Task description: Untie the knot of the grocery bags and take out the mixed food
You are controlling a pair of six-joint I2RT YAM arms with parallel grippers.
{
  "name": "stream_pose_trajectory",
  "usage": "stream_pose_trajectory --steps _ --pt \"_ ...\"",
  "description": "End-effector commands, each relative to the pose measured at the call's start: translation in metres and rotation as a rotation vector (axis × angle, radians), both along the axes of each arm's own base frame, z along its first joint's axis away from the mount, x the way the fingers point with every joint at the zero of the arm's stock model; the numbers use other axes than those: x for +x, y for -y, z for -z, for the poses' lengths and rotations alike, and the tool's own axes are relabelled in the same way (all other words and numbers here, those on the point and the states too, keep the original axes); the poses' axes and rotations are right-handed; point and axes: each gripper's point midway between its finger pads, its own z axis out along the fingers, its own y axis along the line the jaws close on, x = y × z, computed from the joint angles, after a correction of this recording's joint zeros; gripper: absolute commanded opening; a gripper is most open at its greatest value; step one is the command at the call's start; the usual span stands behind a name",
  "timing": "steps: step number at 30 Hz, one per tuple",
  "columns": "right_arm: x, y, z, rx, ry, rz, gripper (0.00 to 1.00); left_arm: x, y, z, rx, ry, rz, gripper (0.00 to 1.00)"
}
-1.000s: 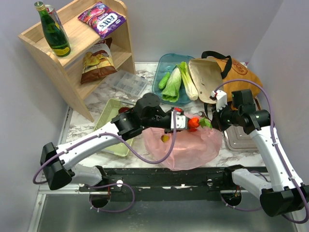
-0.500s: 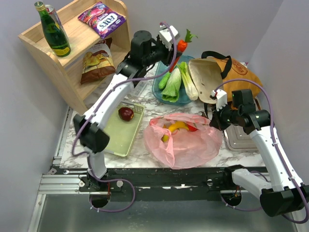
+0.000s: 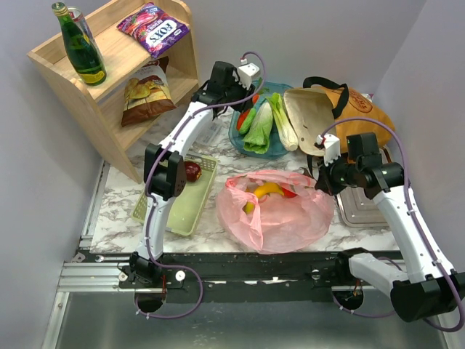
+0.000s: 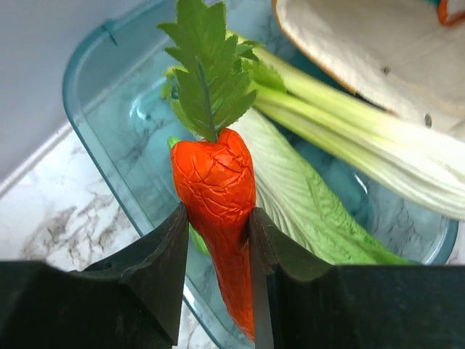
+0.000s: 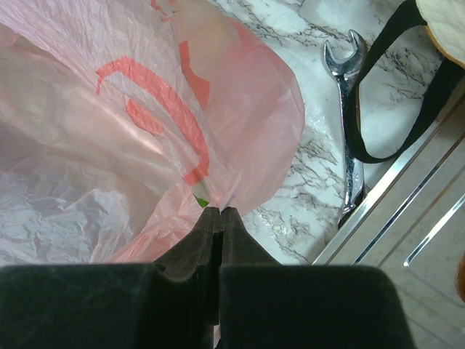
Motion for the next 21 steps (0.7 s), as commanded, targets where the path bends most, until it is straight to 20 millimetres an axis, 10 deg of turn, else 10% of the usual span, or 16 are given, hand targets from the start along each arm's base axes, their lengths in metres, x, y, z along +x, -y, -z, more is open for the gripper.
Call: stream_pose_trajectory --steps 1,5,11,15,21 --pt "0.005 0.002 0.003 -0.011 0.001 0.012 0.01 0.016 -0.001 -0.037 -0.083 0.053 -0.030 0.43" --pt "0.005 -0.001 0.002 0.002 -0.003 0.002 0.01 0.010 0.001 -0.057 -0.106 0.081 -0.003 0.70" --pt "0.010 -0.005 -0.004 0.025 0.019 -0.008 0.01 -0.035 -0.001 -0.115 -0.160 0.159 0.101 0.75" --pt "0.013 -0.008 -0.012 0.046 0.038 0.005 0.01 -0.125 0.008 -0.160 -0.230 0.295 0.313 0.72" --pt "0.010 -0.009 -0.015 0.064 0.047 0.013 0.01 -0.279 0.022 -0.118 -0.077 0.612 0.710 0.68"
